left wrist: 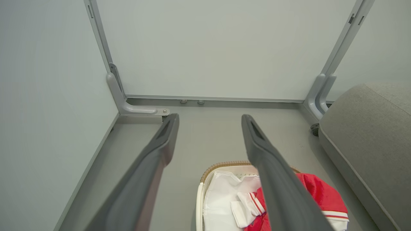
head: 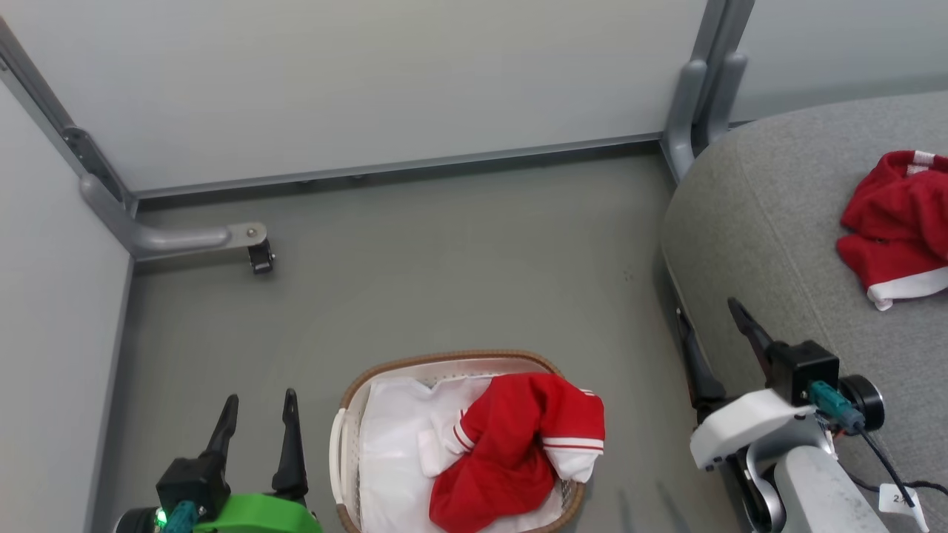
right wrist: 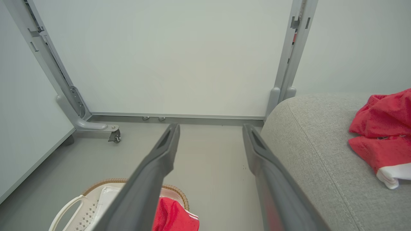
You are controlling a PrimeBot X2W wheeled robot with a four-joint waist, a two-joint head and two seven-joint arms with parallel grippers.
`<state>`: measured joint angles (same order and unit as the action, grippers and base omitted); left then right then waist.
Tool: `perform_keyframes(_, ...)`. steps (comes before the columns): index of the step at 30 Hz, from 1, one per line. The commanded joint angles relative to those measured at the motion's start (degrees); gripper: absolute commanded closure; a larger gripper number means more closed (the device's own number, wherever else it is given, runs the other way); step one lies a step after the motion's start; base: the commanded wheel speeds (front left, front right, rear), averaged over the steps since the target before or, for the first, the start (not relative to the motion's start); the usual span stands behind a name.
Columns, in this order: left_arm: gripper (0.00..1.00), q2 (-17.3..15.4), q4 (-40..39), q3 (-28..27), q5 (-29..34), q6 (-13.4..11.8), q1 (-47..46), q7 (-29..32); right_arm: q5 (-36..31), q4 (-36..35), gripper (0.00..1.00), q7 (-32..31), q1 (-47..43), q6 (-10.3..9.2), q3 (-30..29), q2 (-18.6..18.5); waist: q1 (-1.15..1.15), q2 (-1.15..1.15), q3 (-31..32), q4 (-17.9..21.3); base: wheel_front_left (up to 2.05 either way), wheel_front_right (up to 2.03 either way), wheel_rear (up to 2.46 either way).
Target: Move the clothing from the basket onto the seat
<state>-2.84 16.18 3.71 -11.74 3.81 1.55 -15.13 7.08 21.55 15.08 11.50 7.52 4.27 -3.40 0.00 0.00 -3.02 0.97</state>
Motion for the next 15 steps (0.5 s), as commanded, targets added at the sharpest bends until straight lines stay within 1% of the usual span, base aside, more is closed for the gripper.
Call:
perform_keyframes(1, 0.00, -0.14, 0.15, 0.28, -0.76, 0.26, -2.24, -0.02, 0.28, -0.70, 0.00, 0.11, 1.37, -0.07, 0.01, -0.11, 0.00, 0.00, -3.93, 0.73, 0.00, 0.00, 0.00)
perform_keyframes(7, 0.00, -0.15, 2.21, 3.20, -1.96, 0.48, -7.61, -0.02, 1.14, -2.69, 0.00, 0.12, 5.98, -0.06, 0.01, 0.01, 0.00, 0.00, -11.62, 2.08, 0.00, 0.00, 0.00)
perform_keyframes(15, 0.00, -0.16, 6.19, 7.46, -3.64, 1.48, -15.68, -0.02, 2.04, -6.81, 0.00, 0.12, 12.13, -0.06, -0.07, 0.12, 0.00, 0.00, -21.85, 4.08, 0.00, 0.00, 0.00)
